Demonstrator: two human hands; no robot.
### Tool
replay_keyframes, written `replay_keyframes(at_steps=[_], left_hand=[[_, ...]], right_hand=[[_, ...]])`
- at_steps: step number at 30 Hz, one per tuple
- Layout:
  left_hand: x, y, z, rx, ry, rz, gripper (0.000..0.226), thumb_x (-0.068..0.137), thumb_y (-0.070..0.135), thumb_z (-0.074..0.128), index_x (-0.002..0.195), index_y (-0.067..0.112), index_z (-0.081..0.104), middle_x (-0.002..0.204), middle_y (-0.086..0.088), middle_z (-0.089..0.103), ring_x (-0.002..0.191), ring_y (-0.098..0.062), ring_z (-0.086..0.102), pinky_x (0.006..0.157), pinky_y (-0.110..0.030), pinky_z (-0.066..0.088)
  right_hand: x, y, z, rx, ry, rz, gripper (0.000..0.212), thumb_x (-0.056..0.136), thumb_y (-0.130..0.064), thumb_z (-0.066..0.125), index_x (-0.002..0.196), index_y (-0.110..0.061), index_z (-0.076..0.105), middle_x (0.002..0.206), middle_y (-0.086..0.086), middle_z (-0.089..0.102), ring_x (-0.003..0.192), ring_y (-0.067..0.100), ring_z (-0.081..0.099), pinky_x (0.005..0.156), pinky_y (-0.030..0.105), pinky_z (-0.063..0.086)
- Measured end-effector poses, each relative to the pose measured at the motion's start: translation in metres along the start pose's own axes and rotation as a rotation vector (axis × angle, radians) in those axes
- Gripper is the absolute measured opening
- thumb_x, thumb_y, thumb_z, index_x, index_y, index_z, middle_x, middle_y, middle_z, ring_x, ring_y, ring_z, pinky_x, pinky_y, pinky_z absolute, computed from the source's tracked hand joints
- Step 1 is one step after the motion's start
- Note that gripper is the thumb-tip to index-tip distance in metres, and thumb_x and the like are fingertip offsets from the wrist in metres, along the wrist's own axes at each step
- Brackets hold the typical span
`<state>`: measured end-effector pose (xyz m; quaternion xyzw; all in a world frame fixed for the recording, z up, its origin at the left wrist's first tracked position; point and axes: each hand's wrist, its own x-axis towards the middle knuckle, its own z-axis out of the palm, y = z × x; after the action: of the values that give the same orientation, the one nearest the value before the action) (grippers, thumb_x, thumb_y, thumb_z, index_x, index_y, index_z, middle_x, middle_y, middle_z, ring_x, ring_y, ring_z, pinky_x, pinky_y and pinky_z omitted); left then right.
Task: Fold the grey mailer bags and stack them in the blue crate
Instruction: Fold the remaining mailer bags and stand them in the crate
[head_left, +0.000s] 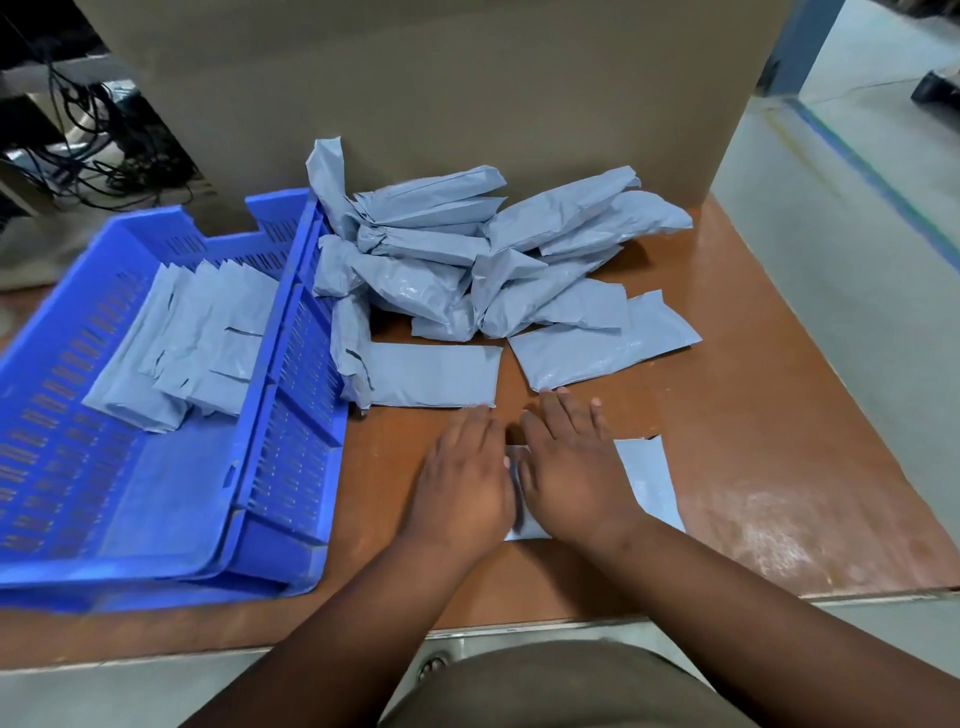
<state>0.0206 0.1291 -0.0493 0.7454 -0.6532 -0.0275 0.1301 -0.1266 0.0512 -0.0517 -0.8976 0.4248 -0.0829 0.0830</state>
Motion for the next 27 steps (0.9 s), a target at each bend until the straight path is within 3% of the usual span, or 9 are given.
replay_keyframes(at_steps=[3,6,10,20,23,27], left_hand=[[-0.008,-0.001,0.021,0.056,-0.145,-0.045,0.064,0.109,0.039,0.017,0.168,0.016,0.023,0.177,-0.005,0.014,0.165,-0.021,0.004,0.132,-0.047,0.013],[-0.012,-0.007,0.025,0.121,-0.188,-0.030,0.066,0.110,0.043,0.011,0.171,0.018,0.010,0.179,-0.003,0.001,0.164,-0.019,-0.006,0.133,-0.048,0.006],[-0.010,-0.009,0.029,0.152,-0.201,-0.051,0.067,0.110,0.045,0.013,0.171,0.017,0.004,0.179,-0.004,-0.003,0.164,-0.020,-0.009,0.132,-0.052,0.005],[-0.010,-0.007,0.022,0.163,-0.274,-0.057,0.068,0.111,0.046,0.012,0.170,0.019,-0.008,0.178,-0.002,-0.014,0.162,-0.019,-0.019,0.132,-0.050,0.000],[0.001,0.001,0.010,0.123,-0.273,-0.064,0.068,0.110,0.046,0.012,0.170,0.017,-0.001,0.178,-0.003,-0.009,0.163,-0.019,-0.014,0.133,-0.047,-0.001],[0.014,0.029,0.014,0.022,-0.228,0.037,0.067,0.110,0.043,0.015,0.170,0.013,0.011,0.179,-0.006,0.000,0.165,-0.021,-0.006,0.133,-0.043,0.007]], right_hand=[[-0.003,-0.006,0.016,-0.024,-0.044,0.014,0.053,0.108,-0.044,0.033,0.153,-0.020,0.050,0.170,0.014,0.032,0.162,0.033,0.019,0.131,0.058,0.008],[-0.006,-0.004,0.025,-0.048,-0.081,0.002,0.063,0.109,-0.046,0.023,0.166,-0.021,0.032,0.176,0.012,0.018,0.164,0.030,0.008,0.131,0.058,0.002],[-0.001,-0.002,0.027,-0.070,-0.117,-0.011,0.066,0.107,-0.046,0.018,0.170,-0.024,0.019,0.178,0.009,0.007,0.165,0.029,0.001,0.131,0.058,0.003],[-0.002,-0.003,0.021,-0.053,-0.122,-0.025,0.067,0.106,-0.046,0.019,0.167,-0.020,0.030,0.177,0.009,0.015,0.164,0.029,0.010,0.131,0.058,0.009],[-0.004,0.006,0.008,-0.051,-0.055,0.006,0.065,0.104,-0.040,0.028,0.160,-0.012,0.045,0.172,0.014,0.028,0.161,0.033,0.023,0.129,0.057,0.021],[-0.014,0.034,-0.007,-0.158,-0.056,0.025,0.066,0.103,-0.034,0.029,0.161,-0.007,0.042,0.173,0.017,0.026,0.162,0.035,0.019,0.130,0.058,0.018]])
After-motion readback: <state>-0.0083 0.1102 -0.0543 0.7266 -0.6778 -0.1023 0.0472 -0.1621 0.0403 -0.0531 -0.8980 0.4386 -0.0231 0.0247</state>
